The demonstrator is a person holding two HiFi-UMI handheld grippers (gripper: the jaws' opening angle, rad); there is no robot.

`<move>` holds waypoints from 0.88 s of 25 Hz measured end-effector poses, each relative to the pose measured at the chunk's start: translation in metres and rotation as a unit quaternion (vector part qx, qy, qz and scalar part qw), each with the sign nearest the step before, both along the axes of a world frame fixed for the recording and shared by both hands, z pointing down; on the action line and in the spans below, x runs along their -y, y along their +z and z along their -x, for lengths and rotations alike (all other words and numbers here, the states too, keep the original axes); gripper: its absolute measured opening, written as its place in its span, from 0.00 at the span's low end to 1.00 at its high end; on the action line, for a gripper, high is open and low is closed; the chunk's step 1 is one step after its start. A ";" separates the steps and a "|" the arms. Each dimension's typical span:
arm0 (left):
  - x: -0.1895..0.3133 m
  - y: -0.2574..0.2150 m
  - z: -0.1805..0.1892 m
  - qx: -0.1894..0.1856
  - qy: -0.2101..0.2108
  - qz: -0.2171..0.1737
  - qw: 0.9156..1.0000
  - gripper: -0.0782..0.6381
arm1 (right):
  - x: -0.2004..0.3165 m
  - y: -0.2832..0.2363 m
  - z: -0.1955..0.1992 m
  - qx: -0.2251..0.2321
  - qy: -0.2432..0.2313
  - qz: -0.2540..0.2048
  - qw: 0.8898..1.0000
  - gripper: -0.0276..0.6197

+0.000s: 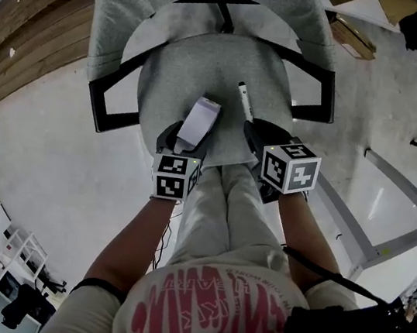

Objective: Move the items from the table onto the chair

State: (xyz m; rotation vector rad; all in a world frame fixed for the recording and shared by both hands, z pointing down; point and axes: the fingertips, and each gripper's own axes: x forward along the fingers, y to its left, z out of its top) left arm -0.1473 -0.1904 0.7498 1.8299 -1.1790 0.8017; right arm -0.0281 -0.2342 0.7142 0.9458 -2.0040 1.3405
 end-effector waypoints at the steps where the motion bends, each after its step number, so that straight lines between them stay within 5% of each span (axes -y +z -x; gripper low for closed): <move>1: -0.003 0.003 0.001 -0.001 0.005 0.010 1.000 0.55 | 0.000 -0.002 0.001 0.000 0.000 -0.001 1.000 0.16; 5: -0.012 0.016 0.003 0.002 0.030 0.039 0.999 0.56 | -0.002 -0.007 0.001 -0.001 0.000 -0.007 1.000 0.16; 11: -0.017 0.000 0.002 -0.008 0.033 0.014 0.999 0.58 | -0.008 -0.011 0.000 -0.008 0.004 -0.012 1.000 0.16; 15: -0.005 -0.039 0.005 -0.055 -0.015 -0.037 0.998 0.58 | -0.007 -0.030 -0.002 -0.002 0.006 -0.030 1.000 0.16; 18: 0.017 -0.087 0.010 -0.128 -0.070 -0.088 0.985 0.58 | 0.001 -0.063 -0.003 0.014 0.016 -0.060 0.998 0.16; 22: 0.044 -0.160 0.017 -0.165 -0.075 -0.167 0.969 0.48 | 0.017 -0.125 -0.003 0.041 0.014 -0.124 0.991 0.16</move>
